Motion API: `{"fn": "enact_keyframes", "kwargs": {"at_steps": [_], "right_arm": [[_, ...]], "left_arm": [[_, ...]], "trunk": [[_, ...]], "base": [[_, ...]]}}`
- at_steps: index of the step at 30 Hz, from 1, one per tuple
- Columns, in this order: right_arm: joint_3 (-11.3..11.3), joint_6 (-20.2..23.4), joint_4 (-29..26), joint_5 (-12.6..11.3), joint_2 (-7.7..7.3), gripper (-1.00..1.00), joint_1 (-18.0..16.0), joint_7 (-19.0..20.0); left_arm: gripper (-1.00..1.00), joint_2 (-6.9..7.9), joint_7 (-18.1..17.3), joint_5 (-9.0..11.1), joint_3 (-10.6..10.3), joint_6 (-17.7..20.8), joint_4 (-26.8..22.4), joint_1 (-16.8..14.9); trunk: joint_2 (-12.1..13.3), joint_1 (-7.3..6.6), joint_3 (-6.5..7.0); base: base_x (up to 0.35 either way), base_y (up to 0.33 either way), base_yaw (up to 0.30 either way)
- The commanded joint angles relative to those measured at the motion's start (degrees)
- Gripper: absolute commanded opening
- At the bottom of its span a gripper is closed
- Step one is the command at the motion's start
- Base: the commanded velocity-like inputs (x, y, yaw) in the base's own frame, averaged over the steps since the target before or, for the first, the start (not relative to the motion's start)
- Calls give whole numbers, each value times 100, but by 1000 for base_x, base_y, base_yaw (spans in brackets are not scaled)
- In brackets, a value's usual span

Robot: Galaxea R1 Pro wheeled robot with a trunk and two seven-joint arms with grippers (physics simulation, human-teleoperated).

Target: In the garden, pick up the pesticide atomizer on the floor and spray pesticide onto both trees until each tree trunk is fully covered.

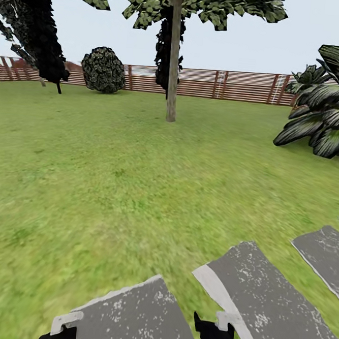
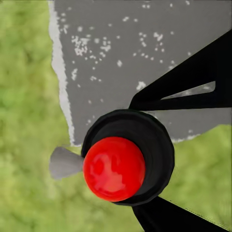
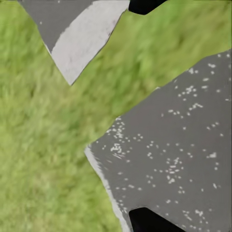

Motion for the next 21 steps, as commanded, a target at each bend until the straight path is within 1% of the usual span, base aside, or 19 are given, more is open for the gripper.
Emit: {"fn": "enact_keyframes", "kwargs": {"at_steps": [1, 4, 6, 21], "right_arm": [[0, 0, -3, -1, 0, 100, -1, 1], [0, 0, 0, -1, 0, 100, -1, 4], [0, 0, -1, -1, 0, 100, -3, 4], [0, 0, 3, -1, 0, 100, -3, -1]], "left_arm": [[-100, 0, 5, -4, -2, 0, 0, 0], [-100, 0, 5, -4, -1, -2, 0, 0], [-100, 0, 5, -5, -1, -5, 0, 0], [-100, -4, 5, -13, -4, -8, 0, 0]], "trunk": [[0, 0, 0], [0, 0, 0], [0, 0, 0], [0, 0, 0]], "base": [[329, 80, 277], [329, 80, 275], [329, 78, 163], [330, 75, 9]]}}
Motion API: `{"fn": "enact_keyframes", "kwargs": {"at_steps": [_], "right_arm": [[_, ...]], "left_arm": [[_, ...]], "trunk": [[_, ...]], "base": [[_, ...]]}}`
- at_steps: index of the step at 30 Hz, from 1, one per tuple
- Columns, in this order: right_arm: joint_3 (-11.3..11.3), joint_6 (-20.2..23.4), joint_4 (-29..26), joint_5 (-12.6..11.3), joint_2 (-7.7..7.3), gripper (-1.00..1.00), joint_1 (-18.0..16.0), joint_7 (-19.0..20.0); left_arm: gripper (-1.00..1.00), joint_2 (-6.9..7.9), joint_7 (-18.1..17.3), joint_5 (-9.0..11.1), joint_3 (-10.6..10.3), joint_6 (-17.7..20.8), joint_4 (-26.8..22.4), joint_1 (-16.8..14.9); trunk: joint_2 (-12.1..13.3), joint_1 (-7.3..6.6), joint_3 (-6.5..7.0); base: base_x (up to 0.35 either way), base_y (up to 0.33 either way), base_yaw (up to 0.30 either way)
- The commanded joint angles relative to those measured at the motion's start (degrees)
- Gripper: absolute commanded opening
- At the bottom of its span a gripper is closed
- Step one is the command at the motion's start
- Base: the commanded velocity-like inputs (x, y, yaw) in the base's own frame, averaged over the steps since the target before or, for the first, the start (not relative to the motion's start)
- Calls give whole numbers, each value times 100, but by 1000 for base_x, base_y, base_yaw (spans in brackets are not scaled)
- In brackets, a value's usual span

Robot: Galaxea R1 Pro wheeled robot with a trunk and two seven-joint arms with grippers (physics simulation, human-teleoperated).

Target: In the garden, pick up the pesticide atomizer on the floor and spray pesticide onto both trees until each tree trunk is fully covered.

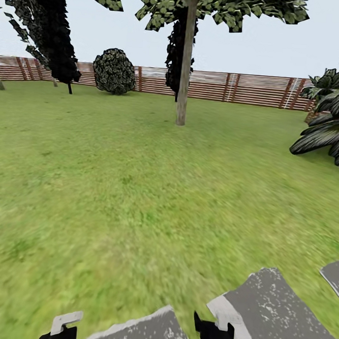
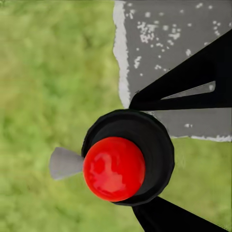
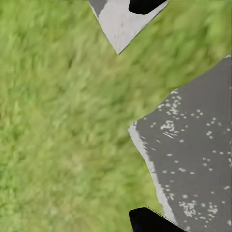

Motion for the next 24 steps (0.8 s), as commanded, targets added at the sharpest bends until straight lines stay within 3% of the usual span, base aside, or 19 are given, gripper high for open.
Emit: {"fn": "enact_keyframes", "kwargs": {"at_steps": [1, 24], "right_arm": [[0, 0, 0, 0, 0, 100, -2, -1], [0, 0, 0, 0, 0, 100, 0, -3]], "left_arm": [[-100, -2, 5, -4, -2, 0, 0, 0], [-100, 0, 0, -4, -3, 0, 8, 0]], "trunk": [[0, 0, 0], [0, 0, 0]], "base": [[330, 74, 0], [331, 73, 0]]}}
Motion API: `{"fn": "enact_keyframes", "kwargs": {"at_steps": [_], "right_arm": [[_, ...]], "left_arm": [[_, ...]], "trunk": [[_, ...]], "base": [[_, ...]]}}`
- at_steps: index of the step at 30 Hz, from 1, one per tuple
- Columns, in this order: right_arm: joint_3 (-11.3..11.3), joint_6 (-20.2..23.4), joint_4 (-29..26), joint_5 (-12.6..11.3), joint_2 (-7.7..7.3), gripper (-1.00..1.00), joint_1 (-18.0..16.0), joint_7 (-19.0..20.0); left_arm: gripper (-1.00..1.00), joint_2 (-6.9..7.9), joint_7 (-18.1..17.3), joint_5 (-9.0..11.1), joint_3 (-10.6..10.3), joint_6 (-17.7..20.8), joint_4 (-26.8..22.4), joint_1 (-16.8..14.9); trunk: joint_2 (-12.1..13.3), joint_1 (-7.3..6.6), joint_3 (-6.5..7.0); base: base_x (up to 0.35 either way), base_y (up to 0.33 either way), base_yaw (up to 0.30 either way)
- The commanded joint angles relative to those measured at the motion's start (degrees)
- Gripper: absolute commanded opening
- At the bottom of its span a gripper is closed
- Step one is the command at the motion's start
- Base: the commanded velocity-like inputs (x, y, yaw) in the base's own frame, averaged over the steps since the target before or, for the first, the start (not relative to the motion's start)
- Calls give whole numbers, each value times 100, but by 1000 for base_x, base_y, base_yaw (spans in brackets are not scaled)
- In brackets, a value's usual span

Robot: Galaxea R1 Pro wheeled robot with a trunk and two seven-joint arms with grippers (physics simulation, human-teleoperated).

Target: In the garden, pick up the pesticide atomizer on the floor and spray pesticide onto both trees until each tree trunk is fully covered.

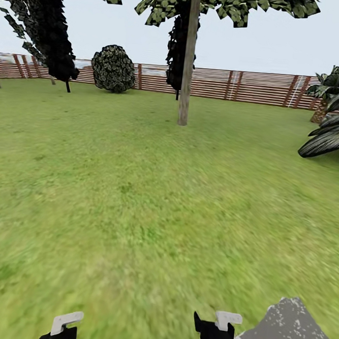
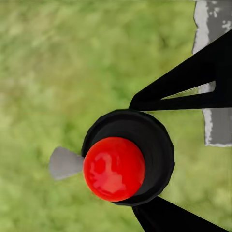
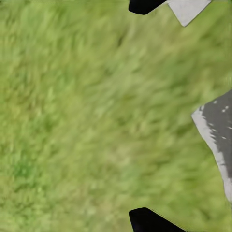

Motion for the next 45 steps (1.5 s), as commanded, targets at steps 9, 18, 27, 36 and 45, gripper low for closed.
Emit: {"fn": "enact_keyframes", "kwargs": {"at_steps": [9, 18, 27, 36, 45], "right_arm": [[0, 0, -5, 0, 0, 100, 1, -1], [0, 0, -8, 0, 0, 100, 1, 0], [0, 0, -7, 0, 0, 100, 3, 0], [0, 0, 0, 0, 0, 100, 2, 0], [0, 0, -8, 0, 0, 100, 3, 3]], "left_arm": [[-100, 3, 7, -4, 2, 1, 0, 0], [-100, 3, 3, -4, 2, 1, 0, 0], [-100, 4, 1, -4, -1, 1, 0, 0], [-100, 5, 1, 5, 6, -5, 154, 0], [-100, 5, 1, 5, 6, -8, 158, 0]], "trunk": [[0, 0, 0], [0, 0, 0], [0, 0, 0], [0, 0, 0], [0, 0, 0]], "base": [[331, 73, 0], [332, 18, 0], [334, 0, 0], [335, 0, 0], [335, 0, 0]]}}
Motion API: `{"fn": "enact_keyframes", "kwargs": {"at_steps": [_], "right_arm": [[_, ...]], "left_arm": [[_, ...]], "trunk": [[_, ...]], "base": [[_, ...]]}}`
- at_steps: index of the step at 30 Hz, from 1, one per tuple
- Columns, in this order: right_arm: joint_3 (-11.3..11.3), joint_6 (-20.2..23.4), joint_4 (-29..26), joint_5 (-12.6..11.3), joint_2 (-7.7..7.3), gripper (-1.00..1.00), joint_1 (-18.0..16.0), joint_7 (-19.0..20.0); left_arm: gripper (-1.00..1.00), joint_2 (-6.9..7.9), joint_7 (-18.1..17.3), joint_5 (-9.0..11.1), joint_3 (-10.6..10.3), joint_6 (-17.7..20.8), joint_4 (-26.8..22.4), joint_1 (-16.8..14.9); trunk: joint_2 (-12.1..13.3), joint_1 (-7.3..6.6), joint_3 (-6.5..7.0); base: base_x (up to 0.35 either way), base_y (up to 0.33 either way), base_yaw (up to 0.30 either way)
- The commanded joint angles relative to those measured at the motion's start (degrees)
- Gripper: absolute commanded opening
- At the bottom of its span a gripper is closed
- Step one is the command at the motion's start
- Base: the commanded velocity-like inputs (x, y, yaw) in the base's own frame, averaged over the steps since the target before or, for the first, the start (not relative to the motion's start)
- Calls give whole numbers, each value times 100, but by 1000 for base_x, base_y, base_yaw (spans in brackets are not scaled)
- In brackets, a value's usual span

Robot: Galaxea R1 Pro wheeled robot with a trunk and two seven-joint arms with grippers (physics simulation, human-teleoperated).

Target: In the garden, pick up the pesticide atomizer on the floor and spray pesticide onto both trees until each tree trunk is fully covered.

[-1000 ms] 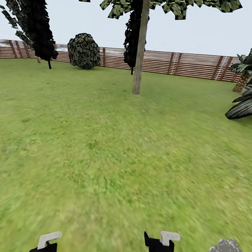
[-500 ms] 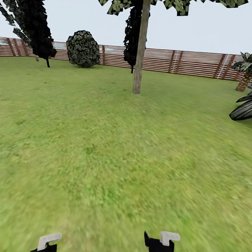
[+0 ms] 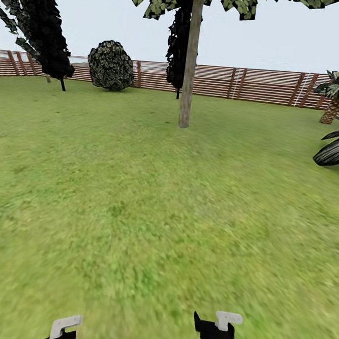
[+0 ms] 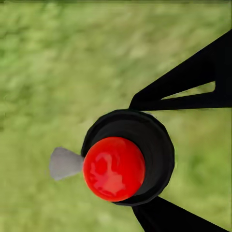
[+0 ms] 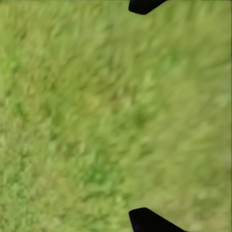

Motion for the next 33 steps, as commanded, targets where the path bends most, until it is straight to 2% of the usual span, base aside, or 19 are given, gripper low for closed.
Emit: {"fn": "enact_keyframes", "kwargs": {"at_steps": [1, 19, 25, 33], "right_arm": [[-2, 0, 0, 0, 0, 100, -3, 0], [-16, 0, 9, 3, 0, 100, -4, 4], [-17, -8, 129, 2, 0, 100, -4, -3], [-11, -9, 135, 0, 0, 100, -4, 5]], "left_arm": [[-100, 0, 5, -4, -1, 1, 0, 0], [-100, -10, 5, -4, -6, 0, 7, 0], [-100, -14, -21, -4, -1, -186, 8, 0], [-100, -9, -30, -7, -1, -223, 8, 0]], "trunk": [[0, 0, 0], [0, 0, 0], [0, 0, 0], [0, 0, 0]], "base": [[335, 0, 0], [335, 0, 0], [335, 0, 0], [336, 0, 0]]}}
